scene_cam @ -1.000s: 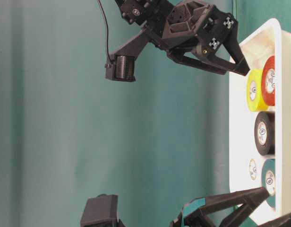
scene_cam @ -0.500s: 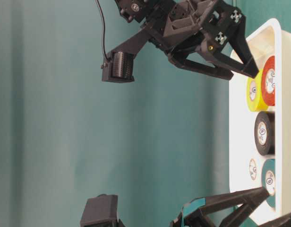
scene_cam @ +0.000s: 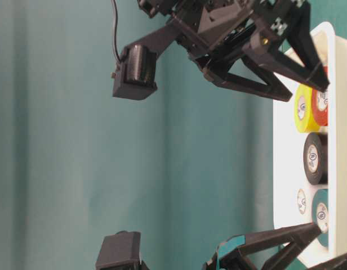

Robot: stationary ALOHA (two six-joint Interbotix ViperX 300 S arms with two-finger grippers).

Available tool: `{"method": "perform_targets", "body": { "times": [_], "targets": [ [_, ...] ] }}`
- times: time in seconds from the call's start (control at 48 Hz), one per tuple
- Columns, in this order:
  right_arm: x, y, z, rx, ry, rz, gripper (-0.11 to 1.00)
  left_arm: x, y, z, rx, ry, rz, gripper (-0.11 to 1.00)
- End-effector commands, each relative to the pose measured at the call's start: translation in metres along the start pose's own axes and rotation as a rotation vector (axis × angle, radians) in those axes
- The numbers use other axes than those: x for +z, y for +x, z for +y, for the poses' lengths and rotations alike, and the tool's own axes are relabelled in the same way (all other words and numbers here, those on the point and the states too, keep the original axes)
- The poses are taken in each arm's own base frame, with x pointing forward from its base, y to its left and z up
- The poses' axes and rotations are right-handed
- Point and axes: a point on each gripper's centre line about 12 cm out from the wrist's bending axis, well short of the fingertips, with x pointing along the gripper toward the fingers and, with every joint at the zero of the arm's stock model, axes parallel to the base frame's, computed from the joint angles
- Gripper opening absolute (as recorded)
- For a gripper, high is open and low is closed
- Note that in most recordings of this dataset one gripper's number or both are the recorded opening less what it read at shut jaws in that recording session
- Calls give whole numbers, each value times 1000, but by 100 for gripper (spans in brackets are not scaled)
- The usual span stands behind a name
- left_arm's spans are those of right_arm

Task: Put the tape alternately from left to right into the white case.
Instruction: 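Open the right gripper and withdraw it from the tray, then lower the left gripper onto the blue tape roll and close it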

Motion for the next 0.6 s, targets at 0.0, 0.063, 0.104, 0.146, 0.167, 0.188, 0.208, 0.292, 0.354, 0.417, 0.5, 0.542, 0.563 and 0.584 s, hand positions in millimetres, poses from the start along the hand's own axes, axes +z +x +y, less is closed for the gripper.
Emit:
{"method": "perform_targets", "body": {
  "times": [0.0, 0.063, 0.104, 0.146, 0.167, 0.188, 0.208, 0.292, 0.354, 0.417, 0.5, 0.542, 0.563, 0.584],
  "targets": [
    [9, -9, 8, 18, -16, -40, 82, 9, -3, 1, 3, -2, -32, 100],
    [10, -10, 14, 30, -26, -43, 82, 9, -3, 1, 3, 0, -31, 100],
    [10, -10, 17, 36, -32, -43, 82, 9, -3, 0, 2, 1, -32, 100],
    [9, -11, 21, 44, -40, -43, 82, 9, -3, 0, 1, 1, -31, 99],
    [9, -11, 23, 47, -43, -42, 82, 9, -3, 0, 1, -1, -31, 99],
    [9, -11, 24, 49, -44, -42, 82, 9, -3, 0, 1, -1, -31, 100],
    [8, -11, 26, 52, -47, -41, 82, 9, -3, 0, 1, -1, -32, 100],
    [6, -12, 30, 60, -54, -38, 82, 9, -3, 0, 2, 1, -32, 100],
    [5, -12, 31, 61, -57, -36, 82, 9, -3, 1, 3, 0, -32, 100],
    [5, -12, 31, 62, -57, -36, 82, 10, -3, 0, 2, -1, -32, 99],
    [6, -12, 31, 62, -57, -37, 82, 10, -3, 0, 2, -4, -34, 100],
    [6, -12, 31, 62, -57, -37, 82, 10, -3, 0, 0, -3, -32, 100],
    [6, -12, 31, 63, -57, -38, 82, 10, -3, -1, -1, -3, -33, 99],
    [6, -12, 31, 63, -57, -38, 82, 10, -3, -1, -2, -4, -33, 99]
  ]
}}
